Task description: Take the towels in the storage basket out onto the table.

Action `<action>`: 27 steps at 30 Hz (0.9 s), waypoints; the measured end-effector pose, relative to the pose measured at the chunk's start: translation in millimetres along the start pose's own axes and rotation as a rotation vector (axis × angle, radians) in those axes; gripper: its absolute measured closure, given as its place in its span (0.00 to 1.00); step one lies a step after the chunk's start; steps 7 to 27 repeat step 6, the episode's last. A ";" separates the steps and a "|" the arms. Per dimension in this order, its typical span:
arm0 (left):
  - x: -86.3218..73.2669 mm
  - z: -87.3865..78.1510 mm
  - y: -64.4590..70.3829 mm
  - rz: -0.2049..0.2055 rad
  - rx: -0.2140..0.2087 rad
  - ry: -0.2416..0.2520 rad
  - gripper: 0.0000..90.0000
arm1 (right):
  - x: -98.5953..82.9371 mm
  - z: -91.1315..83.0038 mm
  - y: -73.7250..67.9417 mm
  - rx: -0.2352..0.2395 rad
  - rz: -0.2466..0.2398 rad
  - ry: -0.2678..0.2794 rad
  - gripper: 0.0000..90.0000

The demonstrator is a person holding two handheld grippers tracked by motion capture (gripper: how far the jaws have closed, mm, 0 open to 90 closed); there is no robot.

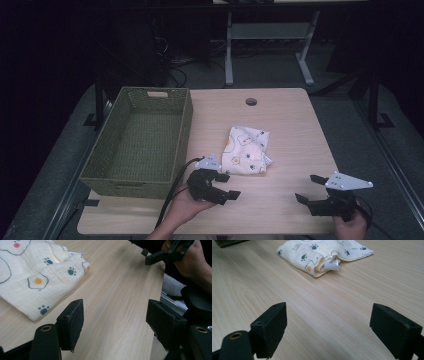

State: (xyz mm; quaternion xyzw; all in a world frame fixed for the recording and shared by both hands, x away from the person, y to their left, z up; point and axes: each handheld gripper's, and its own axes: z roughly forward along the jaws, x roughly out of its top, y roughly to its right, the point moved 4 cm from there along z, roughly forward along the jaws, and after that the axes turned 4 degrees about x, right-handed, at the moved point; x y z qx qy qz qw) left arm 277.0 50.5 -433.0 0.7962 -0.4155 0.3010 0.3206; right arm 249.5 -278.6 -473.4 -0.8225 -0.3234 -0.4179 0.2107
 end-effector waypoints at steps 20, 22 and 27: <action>-2.7 1.6 6.2 0.014 -0.006 0.008 0.33 | 0.0 0.6 0.1 -0.005 -0.003 -0.002 0.16; -2.7 1.6 6.2 0.014 -0.006 0.008 0.33 | 0.0 0.6 0.1 -0.005 -0.003 -0.002 0.16; -2.7 1.6 6.2 0.014 -0.006 0.008 0.33 | 0.0 0.6 0.1 -0.005 -0.003 -0.002 0.16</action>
